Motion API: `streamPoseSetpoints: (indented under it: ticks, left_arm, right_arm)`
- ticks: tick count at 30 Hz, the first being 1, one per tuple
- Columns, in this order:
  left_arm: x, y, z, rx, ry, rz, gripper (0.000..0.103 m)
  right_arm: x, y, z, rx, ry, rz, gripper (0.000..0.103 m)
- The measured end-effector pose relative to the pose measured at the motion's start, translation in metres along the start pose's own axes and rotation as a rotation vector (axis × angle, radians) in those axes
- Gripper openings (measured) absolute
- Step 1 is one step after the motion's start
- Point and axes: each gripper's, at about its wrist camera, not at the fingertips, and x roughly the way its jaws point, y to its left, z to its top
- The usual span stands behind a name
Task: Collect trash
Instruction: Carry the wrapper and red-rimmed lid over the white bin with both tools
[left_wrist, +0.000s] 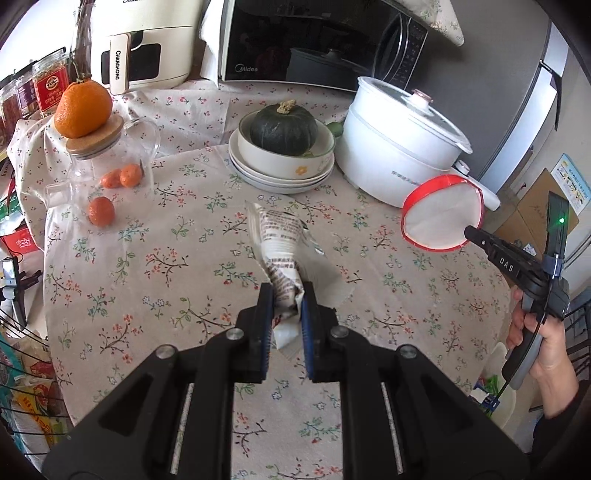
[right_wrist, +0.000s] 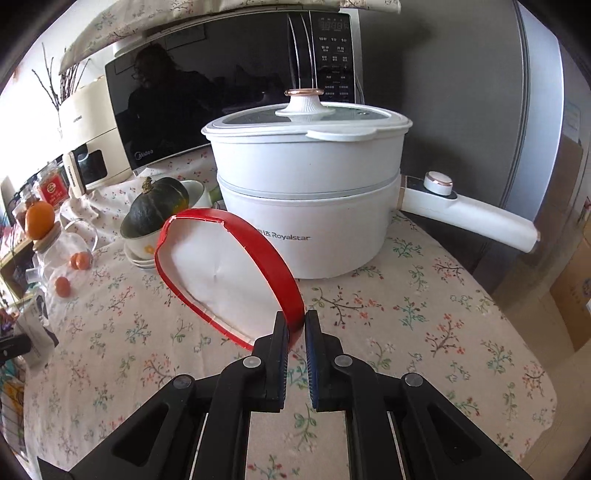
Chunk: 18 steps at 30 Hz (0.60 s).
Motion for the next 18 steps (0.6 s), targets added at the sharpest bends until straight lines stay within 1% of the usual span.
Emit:
streamPoseSetpoints:
  ticks: [5,10,15,18]
  left_arm:
    - [-0.022,-0.019,-0.02,0.023,-0.017,-0.04,0.016]
    - [-0.038,-0.035,-0.042,0.035,-0.018,-0.082,0.016]
    - [-0.045,-0.049,-0.063,0.042,-0.009,-0.12,0.016]
    - [-0.045,-0.057,-0.073,0.05,-0.003,-0.138,0.016]
  right_arm:
    - [-0.055,-0.013,-0.024,-0.052,0.012,-0.04,0.009]
    - [-0.101,-0.026,-0.051,-0.062,0.028,-0.069,0.009]
    - [-0.139,-0.041,-0.072,-0.048,0.065,-0.099,0.009]
    - [-0.157,-0.052,-0.087,-0.003,0.082,-0.102,0.009]
